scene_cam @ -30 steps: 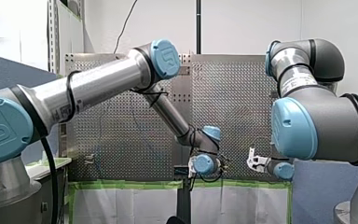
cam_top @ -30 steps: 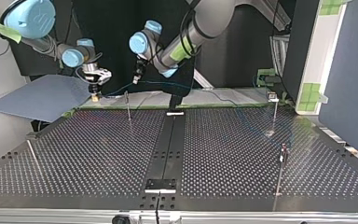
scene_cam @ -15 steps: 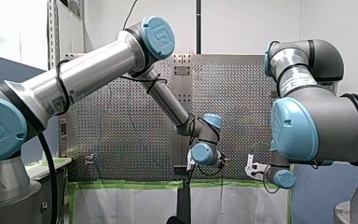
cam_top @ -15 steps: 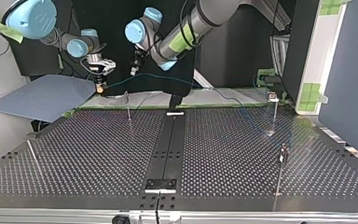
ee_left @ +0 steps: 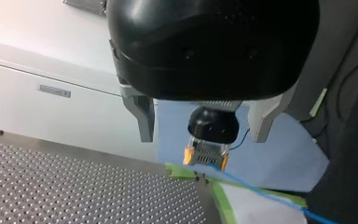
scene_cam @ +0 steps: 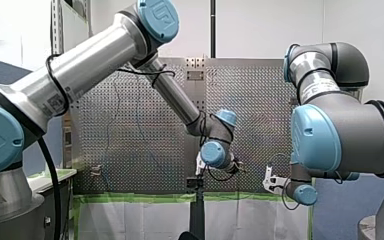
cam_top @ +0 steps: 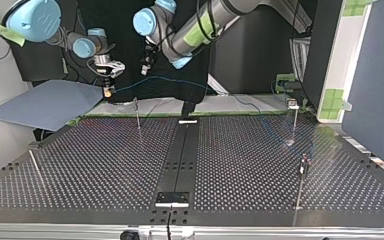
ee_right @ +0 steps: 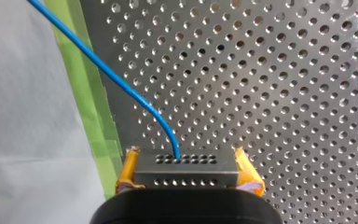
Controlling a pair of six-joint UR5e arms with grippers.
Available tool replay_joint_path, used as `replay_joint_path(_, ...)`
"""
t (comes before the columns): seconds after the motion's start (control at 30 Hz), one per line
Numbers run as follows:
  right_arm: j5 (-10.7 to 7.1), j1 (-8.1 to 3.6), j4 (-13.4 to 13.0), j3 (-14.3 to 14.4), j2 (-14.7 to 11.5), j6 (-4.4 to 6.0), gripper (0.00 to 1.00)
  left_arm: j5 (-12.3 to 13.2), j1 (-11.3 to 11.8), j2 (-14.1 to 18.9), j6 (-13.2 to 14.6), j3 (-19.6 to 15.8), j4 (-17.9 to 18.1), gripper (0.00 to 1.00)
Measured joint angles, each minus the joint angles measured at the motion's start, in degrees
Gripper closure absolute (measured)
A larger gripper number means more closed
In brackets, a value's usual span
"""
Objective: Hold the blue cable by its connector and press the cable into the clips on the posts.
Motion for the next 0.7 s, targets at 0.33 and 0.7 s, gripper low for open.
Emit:
replay_joint_path(0.33, -0.57, 0.39, -1.31, 0.02, 0.04, 1.94, 1.0, 3.78, 0.73, 2.41, -3.54, -0.27, -4.69, 0.01)
replay_joint_path(0.7, -1.04, 0.7, -1.61, 0.02, 0.04, 2.12, 1.0, 8.53, 2.49, 1.39, -7.82, 4.36, -9.46, 0.01)
